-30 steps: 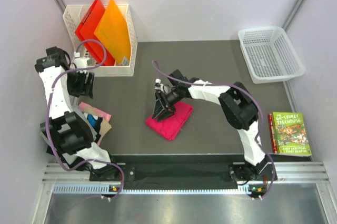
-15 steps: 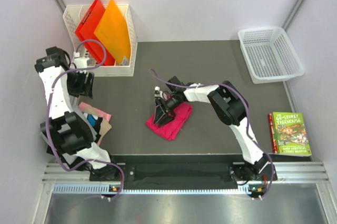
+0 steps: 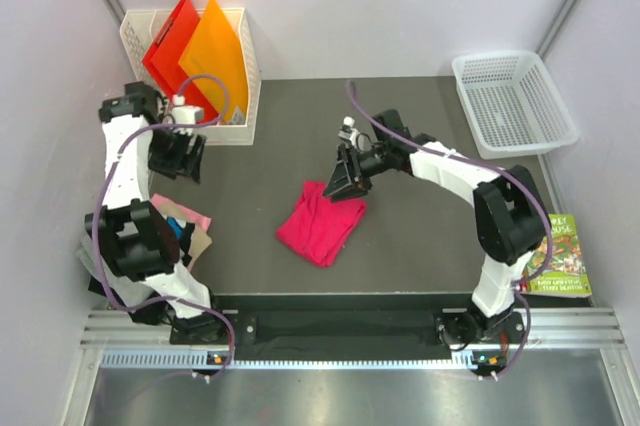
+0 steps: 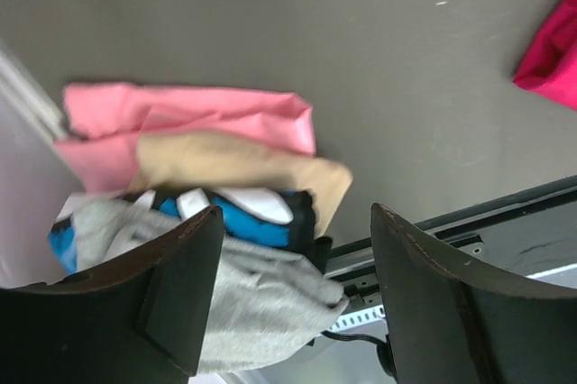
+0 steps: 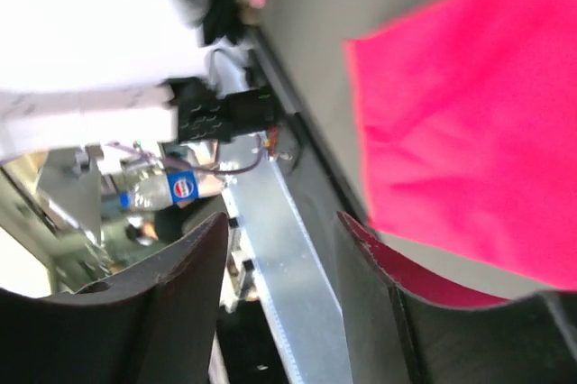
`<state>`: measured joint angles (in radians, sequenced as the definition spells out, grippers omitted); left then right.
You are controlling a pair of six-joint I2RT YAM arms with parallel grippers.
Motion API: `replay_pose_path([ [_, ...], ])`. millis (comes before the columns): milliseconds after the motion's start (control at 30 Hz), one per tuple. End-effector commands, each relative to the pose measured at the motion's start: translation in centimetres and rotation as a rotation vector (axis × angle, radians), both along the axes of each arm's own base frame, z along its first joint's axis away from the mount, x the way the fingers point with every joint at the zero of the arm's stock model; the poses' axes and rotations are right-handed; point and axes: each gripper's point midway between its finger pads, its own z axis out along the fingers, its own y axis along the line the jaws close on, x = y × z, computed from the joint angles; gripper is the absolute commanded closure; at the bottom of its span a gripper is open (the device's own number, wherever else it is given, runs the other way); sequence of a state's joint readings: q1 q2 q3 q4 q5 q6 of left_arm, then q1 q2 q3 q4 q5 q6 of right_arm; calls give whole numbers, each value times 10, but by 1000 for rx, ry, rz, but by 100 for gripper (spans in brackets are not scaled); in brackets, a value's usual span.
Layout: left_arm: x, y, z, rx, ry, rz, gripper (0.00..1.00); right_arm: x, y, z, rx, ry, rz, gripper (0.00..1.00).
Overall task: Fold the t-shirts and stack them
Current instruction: Smooth out wrinkles on the folded tshirt
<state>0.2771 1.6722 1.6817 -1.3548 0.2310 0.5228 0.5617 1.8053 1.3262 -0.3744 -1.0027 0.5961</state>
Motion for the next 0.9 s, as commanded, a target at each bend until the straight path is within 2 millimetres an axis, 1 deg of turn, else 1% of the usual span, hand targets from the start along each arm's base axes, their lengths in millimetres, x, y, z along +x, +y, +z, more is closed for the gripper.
replay_pose_path([
  [0,3,-41,4,34,28,-81,27,11,-17,-74,-73,137,-82,51],
  [33,10,-47,4,32,24,-92,25,14,-16,-81,-74,163,-94,52],
  [67,17,-57,5,26,15,-100,24,17,-14,-96,-66,186,-93,53],
  [100,24,-63,0,1,30,-103,23,18,-14,-104,-74,203,-98,53],
  [133,33,-67,7,-13,7,-104,23,20,-13,-110,-74,224,-104,53],
  [167,38,-74,8,-35,8,-101,22,22,-11,-122,-79,237,-105,54],
  [200,44,-79,2,-56,30,-101,21,23,-12,-128,-88,247,-111,54],
  [233,52,-85,8,-76,7,-110,20,23,-12,-134,-96,256,-115,55],
  [267,56,-95,7,-76,7,-131,17,22,-14,-142,-109,277,-119,56],
  [300,61,-96,2,-71,9,-132,11,24,-16,-144,-112,280,-127,57],
  [333,66,-111,-2,-62,-3,-174,8,24,-16,-144,-115,279,-131,58],
  [367,67,-125,-5,-52,-5,-222,6,23,-17,-134,-110,263,-133,58],
  [433,70,-144,-18,-55,12,-270,1,24,-18,-118,-101,219,-131,57],
  [467,69,-159,-22,-67,21,-299,1,24,-19,-96,-87,185,-131,56],
  [500,72,-168,-33,-78,46,-309,1,24,-20,-83,-74,159,-132,56],
  [533,73,-175,-38,-96,60,-310,1,25,-21,-71,-65,133,-140,55],
  [567,74,-187,-41,-118,74,-324,1,24,-24,-46,-40,89,-146,54],
  [600,79,-193,-53,-126,104,-326,1,23,-26,-35,-31,72,-157,54],
  [633,81,-199,-58,-136,116,-327,1,22,-27,-25,-24,52,-167,53],
  [667,81,-207,-62,-147,135,-332,1,17,-31,-6,1,10,-175,52],
  [700,86,-215,-71,-167,150,-340,1,14,-32,3,13,1,-184,51],
  [733,88,-220,-75,-178,157,-346,1,12,-34,11,24,-16,-196,51],
  [767,90,-228,-79,-190,162,-358,1,6,-36,26,64,-68,-204,50],
  [800,93,-236,-88,-212,179,-366,1,2,-37,33,81,-72,-220,50],
  [867,95,-246,-97,-245,204,-374,1,-7,-42,40,110,-106,-235,49],
])
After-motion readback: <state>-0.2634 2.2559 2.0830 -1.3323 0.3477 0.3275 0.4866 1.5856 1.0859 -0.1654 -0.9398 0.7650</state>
